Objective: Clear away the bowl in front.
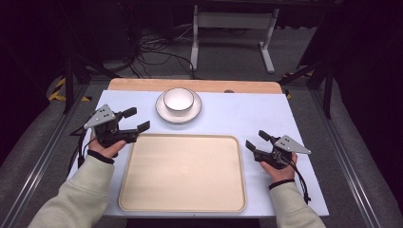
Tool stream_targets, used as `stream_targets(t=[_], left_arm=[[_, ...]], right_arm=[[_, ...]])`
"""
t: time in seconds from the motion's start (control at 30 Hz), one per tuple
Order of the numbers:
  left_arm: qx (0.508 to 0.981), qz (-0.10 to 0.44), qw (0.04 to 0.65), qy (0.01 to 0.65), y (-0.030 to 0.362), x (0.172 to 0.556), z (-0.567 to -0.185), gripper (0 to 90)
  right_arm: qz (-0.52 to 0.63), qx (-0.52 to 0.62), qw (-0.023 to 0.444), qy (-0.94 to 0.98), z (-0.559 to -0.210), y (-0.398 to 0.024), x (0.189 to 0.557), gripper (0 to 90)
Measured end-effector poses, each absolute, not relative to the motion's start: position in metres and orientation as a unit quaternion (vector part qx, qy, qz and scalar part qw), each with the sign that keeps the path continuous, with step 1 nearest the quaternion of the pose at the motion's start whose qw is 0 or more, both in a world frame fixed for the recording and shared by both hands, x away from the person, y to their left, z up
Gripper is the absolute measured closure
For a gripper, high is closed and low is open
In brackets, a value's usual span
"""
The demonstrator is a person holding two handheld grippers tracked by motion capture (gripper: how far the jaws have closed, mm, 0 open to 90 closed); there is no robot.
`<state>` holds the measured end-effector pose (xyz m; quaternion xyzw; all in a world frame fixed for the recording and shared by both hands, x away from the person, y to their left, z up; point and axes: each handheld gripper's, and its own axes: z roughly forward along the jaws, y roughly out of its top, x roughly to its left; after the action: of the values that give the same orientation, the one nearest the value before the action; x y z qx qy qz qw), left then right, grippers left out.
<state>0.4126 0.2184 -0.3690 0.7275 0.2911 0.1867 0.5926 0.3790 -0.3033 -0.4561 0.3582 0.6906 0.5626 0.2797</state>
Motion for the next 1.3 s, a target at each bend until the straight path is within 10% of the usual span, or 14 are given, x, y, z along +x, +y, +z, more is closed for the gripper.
stream_targets(t=[1.3], left_arm=[[0.779,0.158,0.555,0.244,0.166,0.513,-0.334,29.9]], right_arm=[[0.557,0.368,0.281,0.689,-0.456,-0.302,0.378,29.9]])
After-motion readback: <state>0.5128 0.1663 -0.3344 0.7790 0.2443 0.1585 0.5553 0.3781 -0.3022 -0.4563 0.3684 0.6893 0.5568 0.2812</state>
